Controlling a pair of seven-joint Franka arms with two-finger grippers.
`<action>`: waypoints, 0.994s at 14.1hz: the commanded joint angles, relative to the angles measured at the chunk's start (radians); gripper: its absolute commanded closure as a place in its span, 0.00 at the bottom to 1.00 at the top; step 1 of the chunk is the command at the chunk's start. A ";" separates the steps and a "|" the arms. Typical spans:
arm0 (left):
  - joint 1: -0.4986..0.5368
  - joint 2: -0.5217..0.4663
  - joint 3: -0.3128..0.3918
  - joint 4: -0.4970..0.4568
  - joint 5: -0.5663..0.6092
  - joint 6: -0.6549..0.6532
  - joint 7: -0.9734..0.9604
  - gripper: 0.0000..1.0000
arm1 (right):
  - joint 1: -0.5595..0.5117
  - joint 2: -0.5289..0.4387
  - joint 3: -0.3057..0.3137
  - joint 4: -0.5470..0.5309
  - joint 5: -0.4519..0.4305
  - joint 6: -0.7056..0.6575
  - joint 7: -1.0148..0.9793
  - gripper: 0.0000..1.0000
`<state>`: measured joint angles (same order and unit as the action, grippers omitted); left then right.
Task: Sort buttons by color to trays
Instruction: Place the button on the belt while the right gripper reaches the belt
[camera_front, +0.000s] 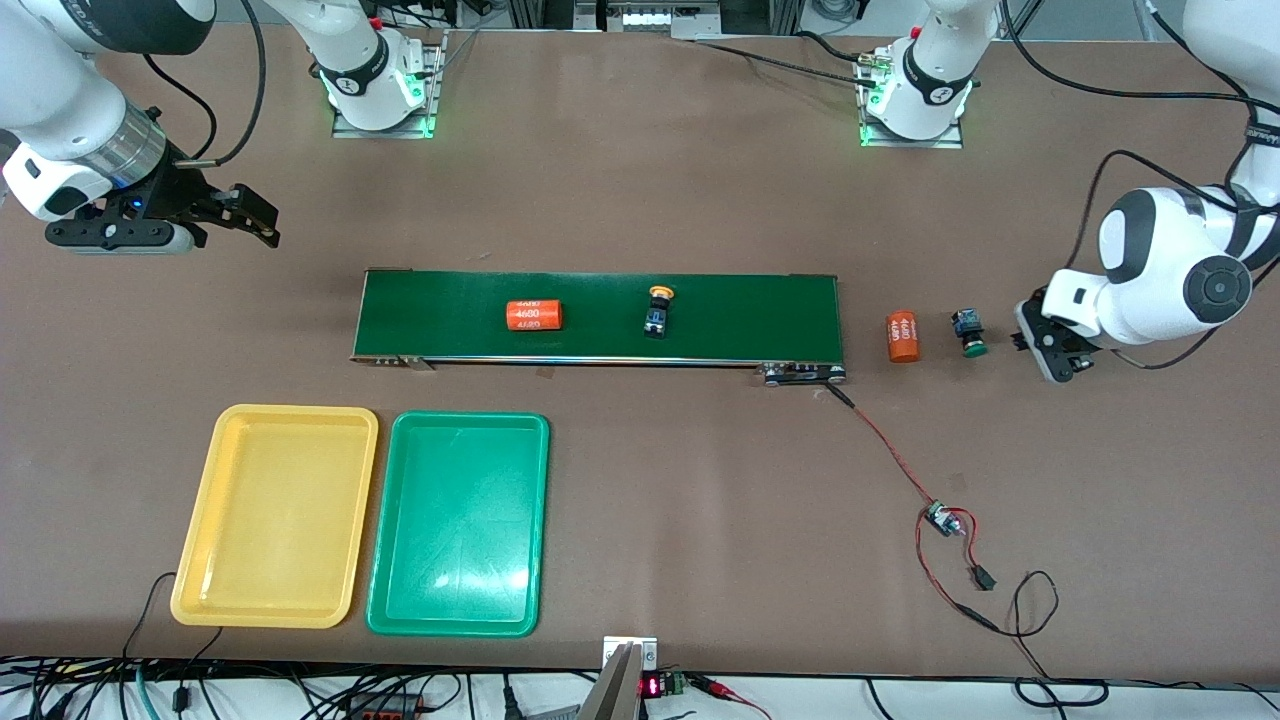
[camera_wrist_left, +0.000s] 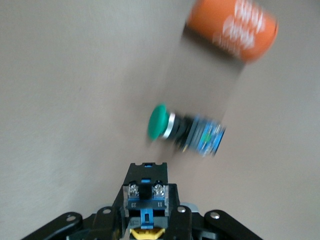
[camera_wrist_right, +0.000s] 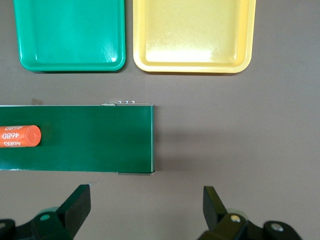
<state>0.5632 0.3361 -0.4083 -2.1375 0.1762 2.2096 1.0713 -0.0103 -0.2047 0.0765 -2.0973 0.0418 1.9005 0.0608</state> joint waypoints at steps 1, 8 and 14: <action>-0.057 -0.026 -0.018 0.025 -0.092 -0.054 -0.210 0.81 | 0.013 -0.012 0.002 -0.018 0.015 0.009 0.011 0.00; -0.207 -0.009 -0.115 0.160 -0.301 -0.242 -0.845 0.81 | 0.038 0.051 0.101 -0.018 0.015 0.075 0.140 0.00; -0.331 0.118 -0.119 0.295 -0.337 -0.249 -0.895 0.78 | 0.052 0.123 0.150 -0.018 0.017 0.123 0.243 0.00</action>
<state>0.2665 0.3707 -0.5327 -1.9347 -0.1562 1.9912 0.1878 0.0394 -0.0945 0.2218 -2.1108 0.0441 2.0010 0.2848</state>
